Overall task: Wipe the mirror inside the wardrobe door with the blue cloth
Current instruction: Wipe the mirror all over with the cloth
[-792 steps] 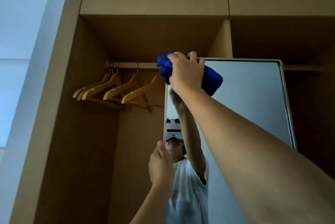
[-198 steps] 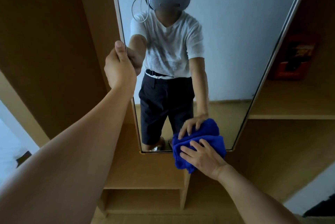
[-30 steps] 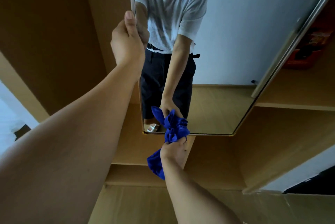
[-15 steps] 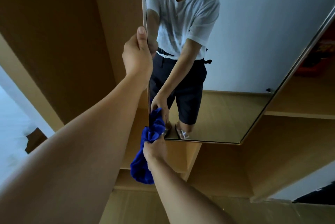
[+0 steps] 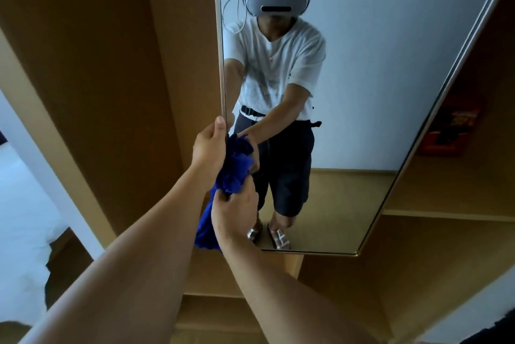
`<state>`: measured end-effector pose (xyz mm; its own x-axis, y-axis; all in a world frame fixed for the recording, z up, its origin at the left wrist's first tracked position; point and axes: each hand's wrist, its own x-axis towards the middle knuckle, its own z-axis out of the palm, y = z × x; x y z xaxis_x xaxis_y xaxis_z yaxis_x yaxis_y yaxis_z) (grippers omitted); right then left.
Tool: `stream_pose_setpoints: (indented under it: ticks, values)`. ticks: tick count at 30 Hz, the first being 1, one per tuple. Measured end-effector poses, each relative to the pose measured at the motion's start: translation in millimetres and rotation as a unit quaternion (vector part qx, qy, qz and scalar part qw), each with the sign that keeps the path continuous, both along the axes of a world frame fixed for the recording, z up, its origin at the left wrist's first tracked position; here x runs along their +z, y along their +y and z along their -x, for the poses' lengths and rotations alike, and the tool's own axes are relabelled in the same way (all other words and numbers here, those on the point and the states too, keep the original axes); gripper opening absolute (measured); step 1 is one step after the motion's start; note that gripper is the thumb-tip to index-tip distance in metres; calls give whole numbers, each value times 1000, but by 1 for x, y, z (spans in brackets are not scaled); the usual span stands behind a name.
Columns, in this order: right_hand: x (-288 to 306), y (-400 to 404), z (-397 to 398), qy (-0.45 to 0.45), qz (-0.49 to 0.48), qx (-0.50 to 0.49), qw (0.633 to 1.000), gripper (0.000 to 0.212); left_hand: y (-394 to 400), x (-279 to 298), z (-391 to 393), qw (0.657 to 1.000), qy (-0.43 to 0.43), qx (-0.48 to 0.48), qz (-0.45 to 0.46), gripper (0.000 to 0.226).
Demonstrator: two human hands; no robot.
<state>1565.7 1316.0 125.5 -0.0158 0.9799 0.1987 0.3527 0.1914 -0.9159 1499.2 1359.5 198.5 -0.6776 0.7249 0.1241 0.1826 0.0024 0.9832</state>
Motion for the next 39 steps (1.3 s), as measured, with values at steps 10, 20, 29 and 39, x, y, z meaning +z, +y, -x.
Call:
stream_pose_setpoints:
  ticks: [10,20,29,39]
  values:
    - [95,8,-20,-41,-118,8,992,28,-32,45,7,960,-157,-221,72,86]
    - [194,34,-45,-71,-253,-31,964,42,-21,94,8,986,-106,-125,20,72]
    - [258,26,-34,-106,-337,22,935,64,-20,147,6,982,-132,-101,-93,51]
    - [348,36,-25,-205,-451,-45,867,54,-6,211,14,976,-123,-130,-122,36]
